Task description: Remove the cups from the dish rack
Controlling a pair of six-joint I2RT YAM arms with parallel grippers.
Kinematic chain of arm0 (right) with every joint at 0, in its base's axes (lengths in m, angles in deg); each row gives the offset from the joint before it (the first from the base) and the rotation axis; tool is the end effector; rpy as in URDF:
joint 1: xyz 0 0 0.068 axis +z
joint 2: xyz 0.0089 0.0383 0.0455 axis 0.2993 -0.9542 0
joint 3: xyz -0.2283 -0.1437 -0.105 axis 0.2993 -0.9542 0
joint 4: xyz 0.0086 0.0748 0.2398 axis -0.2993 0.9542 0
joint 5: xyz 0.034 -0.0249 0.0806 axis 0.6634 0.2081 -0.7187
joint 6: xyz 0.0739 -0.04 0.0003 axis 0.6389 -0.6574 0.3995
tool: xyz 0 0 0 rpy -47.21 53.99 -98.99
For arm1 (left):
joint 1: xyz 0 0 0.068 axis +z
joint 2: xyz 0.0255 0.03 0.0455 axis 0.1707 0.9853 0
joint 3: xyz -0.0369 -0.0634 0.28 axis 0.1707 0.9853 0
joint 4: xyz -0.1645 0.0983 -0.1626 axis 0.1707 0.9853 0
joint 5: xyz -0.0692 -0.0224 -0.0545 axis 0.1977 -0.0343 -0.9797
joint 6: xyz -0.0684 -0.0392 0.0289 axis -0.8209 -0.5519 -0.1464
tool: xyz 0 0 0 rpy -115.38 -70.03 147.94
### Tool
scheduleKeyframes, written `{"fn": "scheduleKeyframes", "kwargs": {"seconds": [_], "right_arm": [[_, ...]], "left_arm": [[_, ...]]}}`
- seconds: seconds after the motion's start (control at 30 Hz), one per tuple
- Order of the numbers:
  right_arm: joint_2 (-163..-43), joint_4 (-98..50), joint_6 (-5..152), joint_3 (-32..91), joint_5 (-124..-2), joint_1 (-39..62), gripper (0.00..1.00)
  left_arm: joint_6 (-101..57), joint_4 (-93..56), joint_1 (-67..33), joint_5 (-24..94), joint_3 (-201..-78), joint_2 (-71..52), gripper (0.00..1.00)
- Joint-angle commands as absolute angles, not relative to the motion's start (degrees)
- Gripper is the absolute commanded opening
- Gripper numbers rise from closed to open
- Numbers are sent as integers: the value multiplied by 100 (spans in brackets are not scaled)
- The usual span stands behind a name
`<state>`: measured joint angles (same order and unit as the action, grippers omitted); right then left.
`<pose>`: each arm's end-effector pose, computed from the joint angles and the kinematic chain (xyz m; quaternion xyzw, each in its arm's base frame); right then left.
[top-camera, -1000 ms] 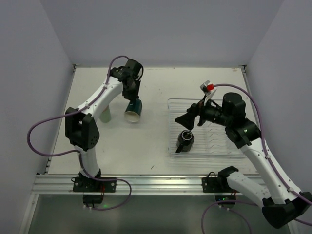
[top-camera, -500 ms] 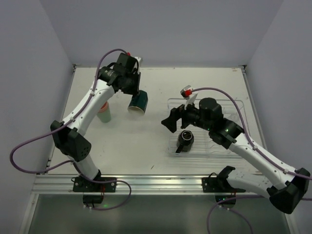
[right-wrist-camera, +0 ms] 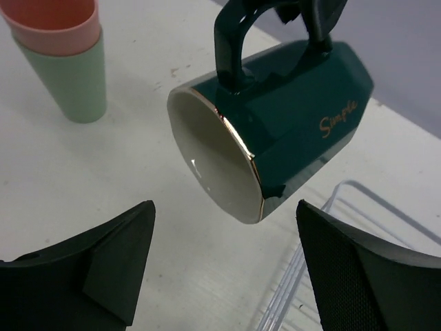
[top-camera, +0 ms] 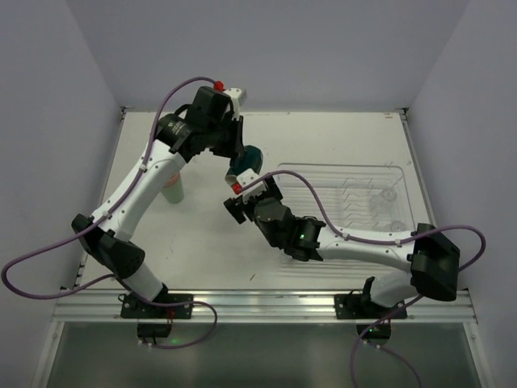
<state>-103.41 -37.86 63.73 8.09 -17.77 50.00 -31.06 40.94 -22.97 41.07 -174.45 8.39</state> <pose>0.1730 0.2999 0.3082 -0.2658 0.7223 0.1031 0.6300 0.2976 -0.1949 0.4078 0.1026 0.9122 -0.1937 0.3461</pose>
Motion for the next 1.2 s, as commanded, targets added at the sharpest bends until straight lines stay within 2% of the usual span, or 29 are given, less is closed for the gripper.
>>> {"fn": "scheduleKeyframes", "kwargs": {"seconds": [0.0, 0.17, 0.37, 0.53, 0.6, 0.7, 0.77, 0.8, 0.83, 0.9, 1.1, 1.13, 1.17], "right_arm": [[-10515, -5488, 5600, 1044, -214, 5246, 84], [-10947, -7865, 3809, 833, 544, 5500, 82], [-11333, -8372, 3051, 1034, 738, 5545, 80], [-11825, -9934, 1623, 1158, 940, 5545, 80], [-12194, -11128, 971, 1272, 1037, 5545, 80], [-12677, -11897, -86, 1614, 1089, 5545, 75], [-12802, -11889, -114, 1755, 1107, 5545, 56], [-12854, -11897, -123, 1782, 1133, 5536, 43], [-12881, -11898, -114, 1825, 1168, 5519, 17], [-12890, -11898, -114, 1870, 1195, 5510, 0], [-12706, -11889, -254, 1817, 1213, 5553, 0], [-12584, -11863, -255, 1765, 1239, 5597, 0], [-12513, -11775, -237, 1738, 1265, 5615, 0]], "left_arm": [[-3235, 3772, -2295, 3894, -17602, 450, 0], [-3226, 3746, -2313, 3885, -17452, 309, 0], [-3270, 3658, -2322, 3753, -17259, 169, 0], [-3288, 3684, -2322, 3630, -17303, 89, 0], [-3296, 3658, -2331, 3551, -17268, 37, 0], [-3305, 3640, -2348, 3489, -17215, 10, 0], [-3297, 3640, -2348, 3515, -17171, -7, 0], [-3297, 3640, -2348, 3507, -17110, -51, 0], [-3297, 3632, -2348, 3524, -17092, -69, 0], [-3288, 3623, -2348, 3542, -17048, -113, 0], [-3270, 3623, -2348, 3568, -16986, -121, 0], [-3270, 3649, -2348, 3725, -16995, -121, 6], [-3261, 3658, -2339, 3805, -17004, -121, 16]]}}
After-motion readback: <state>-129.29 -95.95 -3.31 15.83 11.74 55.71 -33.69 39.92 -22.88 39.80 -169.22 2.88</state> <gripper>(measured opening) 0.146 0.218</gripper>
